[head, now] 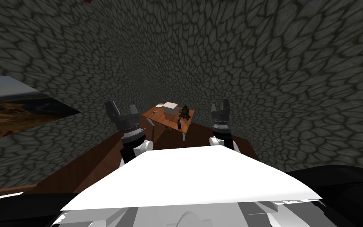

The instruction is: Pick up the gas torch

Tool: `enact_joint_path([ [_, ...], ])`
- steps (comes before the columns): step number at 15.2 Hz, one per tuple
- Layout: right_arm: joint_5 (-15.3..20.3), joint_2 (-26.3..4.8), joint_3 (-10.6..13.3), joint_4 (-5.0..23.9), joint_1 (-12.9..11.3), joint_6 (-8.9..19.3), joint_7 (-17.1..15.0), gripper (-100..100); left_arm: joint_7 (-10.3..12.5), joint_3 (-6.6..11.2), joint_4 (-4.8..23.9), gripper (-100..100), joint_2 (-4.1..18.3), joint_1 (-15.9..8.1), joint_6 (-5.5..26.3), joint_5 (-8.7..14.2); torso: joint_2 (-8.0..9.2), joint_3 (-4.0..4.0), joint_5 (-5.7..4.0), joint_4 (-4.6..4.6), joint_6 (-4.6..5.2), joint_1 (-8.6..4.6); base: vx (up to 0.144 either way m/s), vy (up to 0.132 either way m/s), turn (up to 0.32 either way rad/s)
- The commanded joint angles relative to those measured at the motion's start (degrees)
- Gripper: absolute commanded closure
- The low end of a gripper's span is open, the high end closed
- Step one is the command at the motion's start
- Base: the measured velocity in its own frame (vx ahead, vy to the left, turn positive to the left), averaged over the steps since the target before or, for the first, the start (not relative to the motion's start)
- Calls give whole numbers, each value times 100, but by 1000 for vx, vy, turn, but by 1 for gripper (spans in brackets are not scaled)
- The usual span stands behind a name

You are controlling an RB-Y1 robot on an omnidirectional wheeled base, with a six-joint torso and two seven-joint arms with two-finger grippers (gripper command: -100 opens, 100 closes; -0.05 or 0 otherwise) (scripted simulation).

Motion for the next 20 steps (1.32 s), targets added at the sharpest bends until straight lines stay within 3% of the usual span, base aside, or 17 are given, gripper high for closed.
enact_joint_path([
  [1,-24,-189,0,105,9,-22,28,-100,0,0,0,0,0,0,0,0,0,0,0,0,0,0,-16,19,-5],
  [4,-118,-574,-9,526,43,-110,154,-100,0,-1,0,0,-1,0,0,0,14,7,6,2,0,33,-44,117,-21],
  [5,-118,-574,-9,526,43,-110,154,-100,0,-1,0,0,-1,0,0,0,18,10,10,3,0,54,-44,169,-28],
  [7,-214,-798,-25,883,69,-201,297,-100,0,-2,0,0,-2,-1,0,0,21,12,14,4,0,64,-58,160,-26],
  [20,-533,-1249,-109,2457,111,-521,867,-100,0,-1,0,0,-2,0,0,0,9,5,15,1,0,68,-37,156,-15],
])
